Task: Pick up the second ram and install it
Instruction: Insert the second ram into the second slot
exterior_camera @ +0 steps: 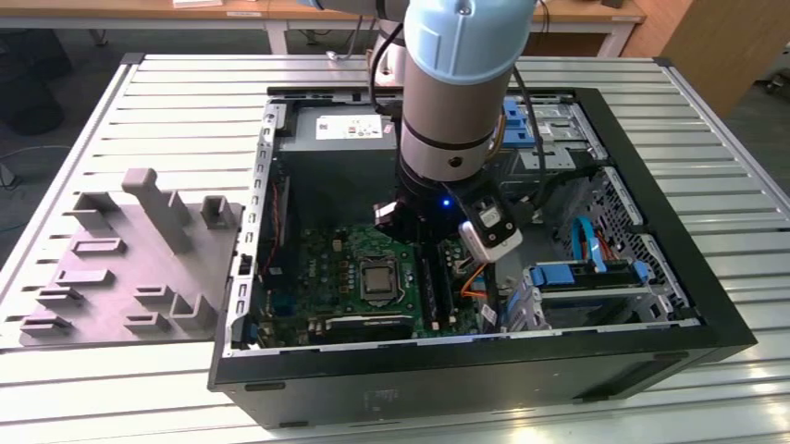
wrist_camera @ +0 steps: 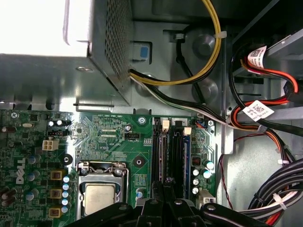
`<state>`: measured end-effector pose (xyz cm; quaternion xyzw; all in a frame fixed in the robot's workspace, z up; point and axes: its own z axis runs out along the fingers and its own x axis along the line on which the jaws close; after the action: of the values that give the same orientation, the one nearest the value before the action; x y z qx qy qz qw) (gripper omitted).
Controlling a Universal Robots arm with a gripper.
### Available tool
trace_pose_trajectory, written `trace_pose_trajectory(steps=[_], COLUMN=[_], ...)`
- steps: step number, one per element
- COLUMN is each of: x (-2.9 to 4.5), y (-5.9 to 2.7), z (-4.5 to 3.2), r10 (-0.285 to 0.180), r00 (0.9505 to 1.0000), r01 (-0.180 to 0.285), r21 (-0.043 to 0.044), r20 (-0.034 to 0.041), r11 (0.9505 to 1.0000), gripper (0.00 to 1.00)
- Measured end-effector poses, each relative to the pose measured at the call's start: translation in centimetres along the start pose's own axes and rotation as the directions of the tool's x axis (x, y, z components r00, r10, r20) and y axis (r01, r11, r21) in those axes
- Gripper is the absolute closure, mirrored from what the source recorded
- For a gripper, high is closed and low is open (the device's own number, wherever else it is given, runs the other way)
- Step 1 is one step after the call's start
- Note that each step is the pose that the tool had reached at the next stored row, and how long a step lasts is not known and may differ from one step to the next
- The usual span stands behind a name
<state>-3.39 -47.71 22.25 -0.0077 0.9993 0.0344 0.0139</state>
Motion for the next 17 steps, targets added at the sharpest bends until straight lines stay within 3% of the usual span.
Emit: trace_pose_trajectory(steps=[17], x=[0.00], y=[0.00], z=[0.03], r10=[0.008], r00=[1.0000], r01=[-0.008], r21=[0.0000], r20=[0.0006], r11=[1.0000], gripper=[0.88])
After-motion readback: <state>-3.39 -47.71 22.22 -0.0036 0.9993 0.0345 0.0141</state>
